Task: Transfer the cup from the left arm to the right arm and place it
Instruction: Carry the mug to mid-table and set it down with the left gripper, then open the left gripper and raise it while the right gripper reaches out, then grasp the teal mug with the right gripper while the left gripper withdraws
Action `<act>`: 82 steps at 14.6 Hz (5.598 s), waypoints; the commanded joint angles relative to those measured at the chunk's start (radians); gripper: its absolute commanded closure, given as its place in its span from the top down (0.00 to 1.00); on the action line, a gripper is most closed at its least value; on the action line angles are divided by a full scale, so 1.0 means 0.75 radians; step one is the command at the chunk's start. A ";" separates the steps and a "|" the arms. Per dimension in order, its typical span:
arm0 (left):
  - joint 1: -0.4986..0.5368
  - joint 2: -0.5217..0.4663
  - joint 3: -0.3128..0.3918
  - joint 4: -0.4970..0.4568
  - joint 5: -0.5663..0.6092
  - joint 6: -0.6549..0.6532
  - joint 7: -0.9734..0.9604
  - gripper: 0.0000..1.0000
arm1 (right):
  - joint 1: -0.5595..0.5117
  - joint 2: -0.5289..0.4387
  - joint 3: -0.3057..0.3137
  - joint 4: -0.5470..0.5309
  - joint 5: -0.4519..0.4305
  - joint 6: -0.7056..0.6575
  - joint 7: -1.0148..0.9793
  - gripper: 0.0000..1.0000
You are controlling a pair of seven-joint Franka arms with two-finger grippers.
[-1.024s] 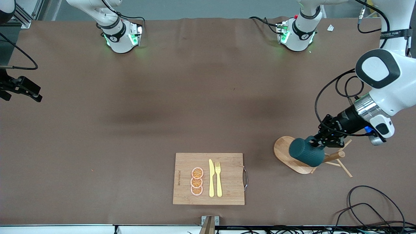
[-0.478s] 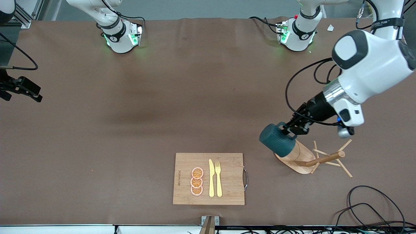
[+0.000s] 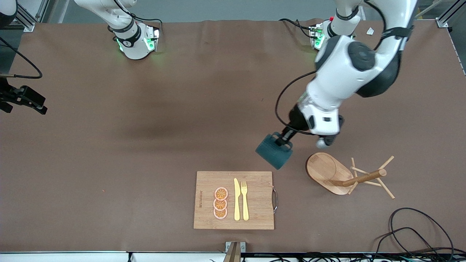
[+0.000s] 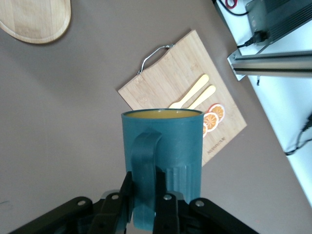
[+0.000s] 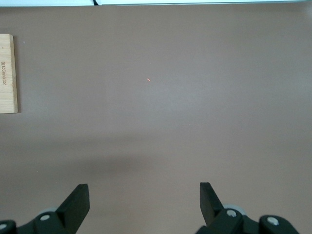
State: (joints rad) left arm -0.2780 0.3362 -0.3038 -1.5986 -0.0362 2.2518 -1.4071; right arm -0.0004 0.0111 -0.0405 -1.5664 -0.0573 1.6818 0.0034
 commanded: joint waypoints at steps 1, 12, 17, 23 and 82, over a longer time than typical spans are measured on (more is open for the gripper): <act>-0.114 0.128 0.004 0.121 0.205 -0.010 -0.136 0.00 | -0.018 -0.007 0.009 -0.014 0.019 0.014 -0.011 1.00; -0.568 0.472 0.059 0.217 1.256 -0.067 -0.633 0.00 | -0.030 0.002 0.011 -0.014 0.019 0.014 -0.011 1.00; -0.744 0.587 0.057 0.215 1.751 -0.261 -0.864 0.00 | -0.032 0.002 0.011 -0.014 0.021 0.014 -0.011 1.00; -0.936 0.734 0.059 0.176 2.072 -0.562 -1.011 0.00 | -0.034 0.002 0.011 -0.014 0.021 0.014 -0.011 1.00; 0.508 -0.348 0.125 0.219 0.071 -0.881 1.335 1.00 | 0.933 0.846 0.019 0.186 0.189 0.553 1.634 1.00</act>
State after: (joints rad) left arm 0.1077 0.1177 -0.2502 -1.4146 0.0526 1.6279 -0.4912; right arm 0.6878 0.6304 -0.0158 -1.4508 0.0773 2.0858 1.2112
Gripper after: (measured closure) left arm 0.000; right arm 0.000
